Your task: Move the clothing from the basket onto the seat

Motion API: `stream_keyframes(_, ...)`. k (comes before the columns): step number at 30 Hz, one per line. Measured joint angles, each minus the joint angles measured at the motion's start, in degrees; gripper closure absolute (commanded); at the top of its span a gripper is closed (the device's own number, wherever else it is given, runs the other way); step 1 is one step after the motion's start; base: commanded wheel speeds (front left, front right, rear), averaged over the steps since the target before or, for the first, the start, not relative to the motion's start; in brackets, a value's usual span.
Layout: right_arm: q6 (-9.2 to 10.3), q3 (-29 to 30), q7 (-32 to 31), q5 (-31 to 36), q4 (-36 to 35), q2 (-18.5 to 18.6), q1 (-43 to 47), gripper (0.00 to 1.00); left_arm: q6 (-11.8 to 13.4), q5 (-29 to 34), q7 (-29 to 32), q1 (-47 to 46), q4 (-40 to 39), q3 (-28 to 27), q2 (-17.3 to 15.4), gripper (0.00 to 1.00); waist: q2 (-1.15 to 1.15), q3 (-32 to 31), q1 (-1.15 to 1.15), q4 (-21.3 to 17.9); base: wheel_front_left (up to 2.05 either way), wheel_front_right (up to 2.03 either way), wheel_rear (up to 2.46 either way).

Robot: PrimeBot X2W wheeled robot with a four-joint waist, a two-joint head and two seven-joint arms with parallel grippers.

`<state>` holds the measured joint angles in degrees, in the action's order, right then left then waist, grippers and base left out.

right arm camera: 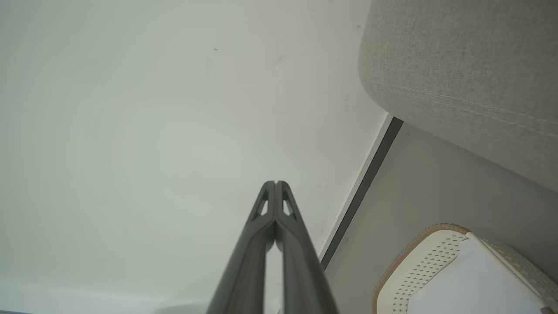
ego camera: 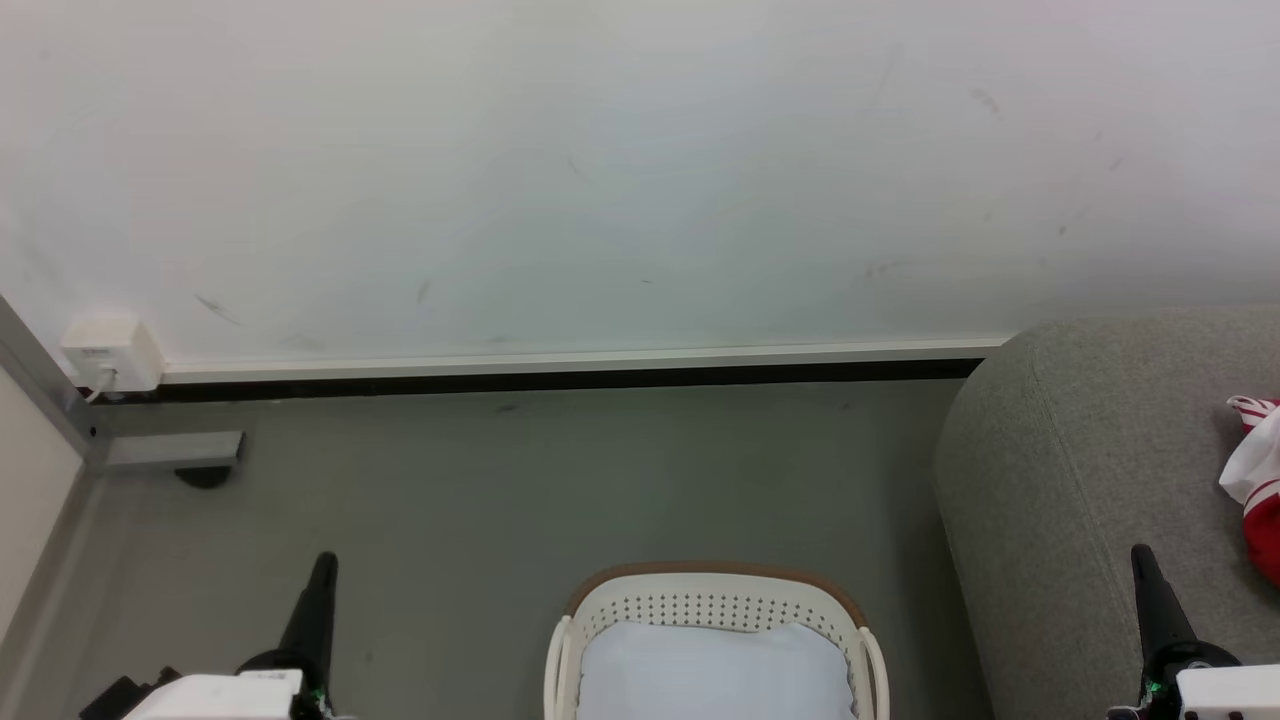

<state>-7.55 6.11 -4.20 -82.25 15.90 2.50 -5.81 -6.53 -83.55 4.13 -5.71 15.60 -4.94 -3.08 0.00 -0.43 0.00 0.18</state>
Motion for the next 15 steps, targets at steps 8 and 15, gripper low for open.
stream_keyframes(8, 0.00, 0.14, -0.87, -3.64, -0.56, 0.05, -0.11, 1.00, -0.27, -3.13, 0.93, -0.23, -0.43, -0.57, 0.10, 1.00, 0.00, 0.16, 0.00, -0.06, 0.00, 0.00, 0.00)
stream_keyframes(15, 0.00, 0.27, -1.68, -6.57, -1.02, 0.10, -0.28, 1.00, -0.55, -5.49, 1.79, -0.36, -0.81, -1.12, 0.19, 1.00, 0.00, 0.30, 0.00, -0.11, 0.00, 0.00, 0.00)
